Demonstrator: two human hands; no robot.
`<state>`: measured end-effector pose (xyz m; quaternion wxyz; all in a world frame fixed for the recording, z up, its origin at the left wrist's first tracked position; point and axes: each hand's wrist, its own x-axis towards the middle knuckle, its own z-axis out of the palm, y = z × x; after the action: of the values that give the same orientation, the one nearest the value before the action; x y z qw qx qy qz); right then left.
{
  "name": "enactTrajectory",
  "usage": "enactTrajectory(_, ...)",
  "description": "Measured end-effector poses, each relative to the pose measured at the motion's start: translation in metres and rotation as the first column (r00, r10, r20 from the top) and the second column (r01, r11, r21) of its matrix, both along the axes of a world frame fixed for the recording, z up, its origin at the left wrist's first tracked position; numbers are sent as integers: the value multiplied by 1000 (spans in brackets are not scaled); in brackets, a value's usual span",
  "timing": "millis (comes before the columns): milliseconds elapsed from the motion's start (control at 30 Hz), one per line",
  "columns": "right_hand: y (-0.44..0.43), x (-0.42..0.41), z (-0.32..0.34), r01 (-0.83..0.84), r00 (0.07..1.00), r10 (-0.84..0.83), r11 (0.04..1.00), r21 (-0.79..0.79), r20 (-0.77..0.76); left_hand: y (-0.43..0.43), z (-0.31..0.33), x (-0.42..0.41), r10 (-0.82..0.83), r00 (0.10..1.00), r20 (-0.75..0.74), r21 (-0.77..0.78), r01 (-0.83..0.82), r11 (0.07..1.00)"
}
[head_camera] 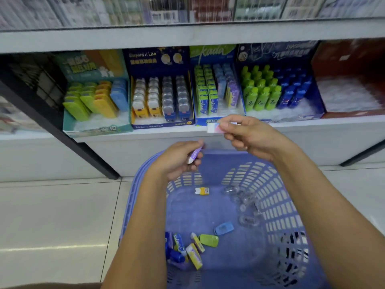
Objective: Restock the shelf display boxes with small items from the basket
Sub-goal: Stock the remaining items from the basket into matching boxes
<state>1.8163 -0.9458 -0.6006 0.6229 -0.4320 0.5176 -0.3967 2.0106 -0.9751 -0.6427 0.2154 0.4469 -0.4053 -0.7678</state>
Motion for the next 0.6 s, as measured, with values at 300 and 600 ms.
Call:
enactTrajectory(300, -9, -12, 29, 342, 848, -446, 873, -348, -285, -2, 48, -21, 299, 931, -207, -43, -315, 948)
enactTrajectory(600, -50, -20, 37, 170, 622, -567, 771, -614, -540, -5, 41, -39, 400, 909, -115, -112, -412, 904)
